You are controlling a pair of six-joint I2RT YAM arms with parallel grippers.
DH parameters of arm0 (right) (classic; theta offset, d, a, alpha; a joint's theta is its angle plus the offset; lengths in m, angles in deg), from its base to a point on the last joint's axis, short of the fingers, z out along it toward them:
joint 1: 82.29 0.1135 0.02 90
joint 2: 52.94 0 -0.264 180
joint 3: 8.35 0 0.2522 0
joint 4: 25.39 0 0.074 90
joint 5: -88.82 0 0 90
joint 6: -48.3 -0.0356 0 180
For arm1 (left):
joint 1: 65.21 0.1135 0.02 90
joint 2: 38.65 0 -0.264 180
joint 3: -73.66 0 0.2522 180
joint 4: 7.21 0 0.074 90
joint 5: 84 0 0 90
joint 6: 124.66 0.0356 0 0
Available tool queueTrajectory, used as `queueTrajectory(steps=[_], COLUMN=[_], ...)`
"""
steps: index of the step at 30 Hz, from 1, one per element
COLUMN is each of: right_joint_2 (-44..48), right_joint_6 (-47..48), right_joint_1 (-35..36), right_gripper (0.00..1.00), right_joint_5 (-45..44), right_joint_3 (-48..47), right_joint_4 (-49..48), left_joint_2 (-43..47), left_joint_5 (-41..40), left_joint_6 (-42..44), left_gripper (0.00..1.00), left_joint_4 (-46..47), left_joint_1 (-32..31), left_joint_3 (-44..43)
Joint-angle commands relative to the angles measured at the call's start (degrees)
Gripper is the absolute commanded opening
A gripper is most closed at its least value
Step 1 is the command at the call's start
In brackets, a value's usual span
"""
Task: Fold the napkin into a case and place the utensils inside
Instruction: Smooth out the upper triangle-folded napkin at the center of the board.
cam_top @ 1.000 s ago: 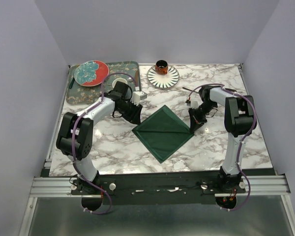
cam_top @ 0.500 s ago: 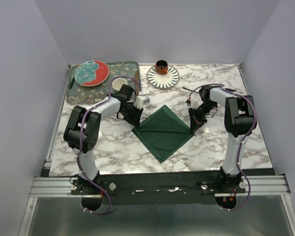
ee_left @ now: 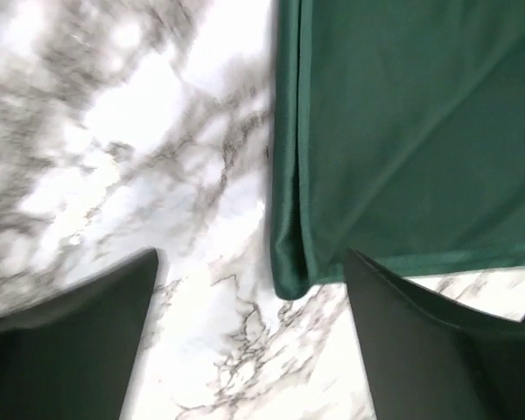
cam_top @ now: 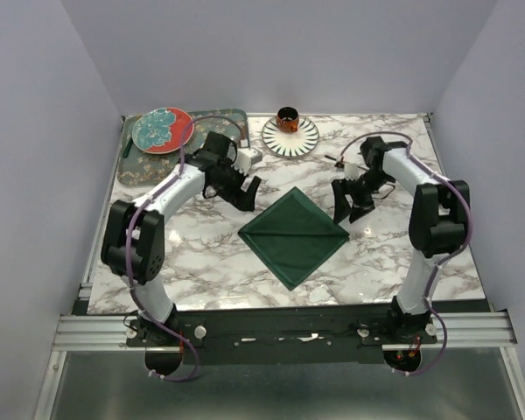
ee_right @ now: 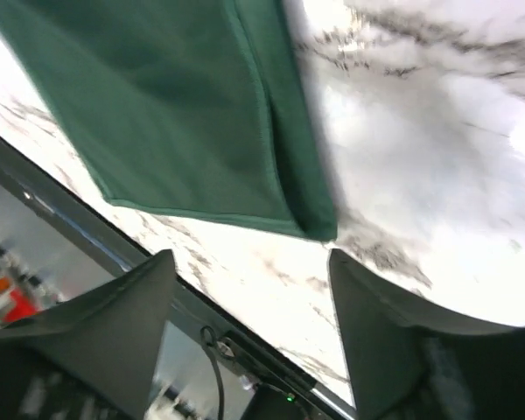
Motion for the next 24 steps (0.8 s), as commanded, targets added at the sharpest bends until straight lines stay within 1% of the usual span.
queueTrajectory(steps=[1,3,4,6,7,8,9,10,11,12,13,14,15,16,17,18,19,20,21,22,24], right_joint_2=[10.5,12.7,14.8,17.0,18.2,20.8,21.9,22.7,23.2,22.5,20.9,18.8,13.6,11.7,10.7,11.4,12.6,14.1,15.5,17.3,17.6], right_joint_6=[2.9,4.3,4.5,5.0,4.9,4.1,0.5,-2.8,-7.1,-14.8,-15.0,-15.1,-14.1,-13.8,-13.5,-13.2,-14.2,-15.0,-18.6,-19.8,-20.0], right_joint_1=[-0.5,-0.5,-0.5,-0.5,-0.5,-0.5,-0.5,-0.5,-0.5,-0.5,-0.5,-0.5,0.0,0.6,1.6,2.1,2.6,3.9,4.6,5.2,7.3], right_gripper=[0.85,0.87,0.9,0.93,1.0,1.0,1.0,1.0,1.0,1.0,1.0,1.0,1.0,1.0,1.0,1.0,1.0,1.0,1.0,1.0,1.0], right_joint_5=[0.4,1.5,2.0,3.6,4.7,8.2,9.9,10.9,10.1,9.0,10.4,21.6,25.8,27.7,31.6,33.6,34.7,35.5,35.9,36.6,38.4], right_joint_3=[-8.2,-10.8,-13.5,-15.6,-16.2,-15.4,-14.1,-12.3,-8.9,-8.1,-8.5,-12.1,-14.8,-16.1,-15.6,-9.9,-6.0,-1.3,6.0,9.5,13.0], right_joint_4=[1.4,0.6,-1.0,-3.7,-8.1,-11.4,-15.5,-25.6,-29.7,-33.2,-34.3,-32.4,-28.0,-19.9,-17.7,-17.2,-19.9,-22.1,-24.3,-27.8,-28.7], left_joint_2=[10.4,13.7,14.8,18.0,19.1,21.5,22.5,23.7,25.3,25.6,25.4,24.3,23.5,22.9,23.0,23.5,24.1,24.6,24.5,24.3,23.0], left_joint_5=[-2.7,-3.6,-4.6,-6.5,-5.5,-4.3,-3.3,-2.8,-3.9,-4.6,-0.6,2.5,6.4,9.7,12.3,13.6,14.7,17.6,18.8,19.5,20.3], left_joint_6=[3.3,5.9,6.2,7.0,8.6,9.9,10.4,8.8,5.0,1.4,-2.3,-4.5,-6.3,-9.2,-16.8,-21.4,-24.8,-31.3,-34.0,-36.2,-42.1], left_gripper=[0.99,0.99,0.99,0.99,0.99,0.99,0.99,0.99,0.99,0.99,0.99,0.99,0.99,0.99,0.99,0.99,0.99,0.99,0.99,0.99,0.99], left_joint_4=[-0.5,-0.2,0.3,4.2,5.4,8.3,10.5,13.9,21.0,22.9,23.1,19.5,17.0,15.7,17.5,20.1,22.9,28.5,31.0,33.0,38.9], left_joint_1=[1.2,1.2,1.1,0.8,0.8,0.9,0.8,0.8,0.8,0.8,0.8,0.9,0.6,-0.2,-0.7,-1.0,-1.4,-1.8,-2.2,-3.0,-5.7], left_joint_3=[-7.3,-8.3,-8.5,-8.1,-7.1,-6.1,-4.9,-1.1,0.7,2.0,1.8,1.0,0.3,1.4,3.7,6.9,13.4,16.4,18.9,22.4,25.1])
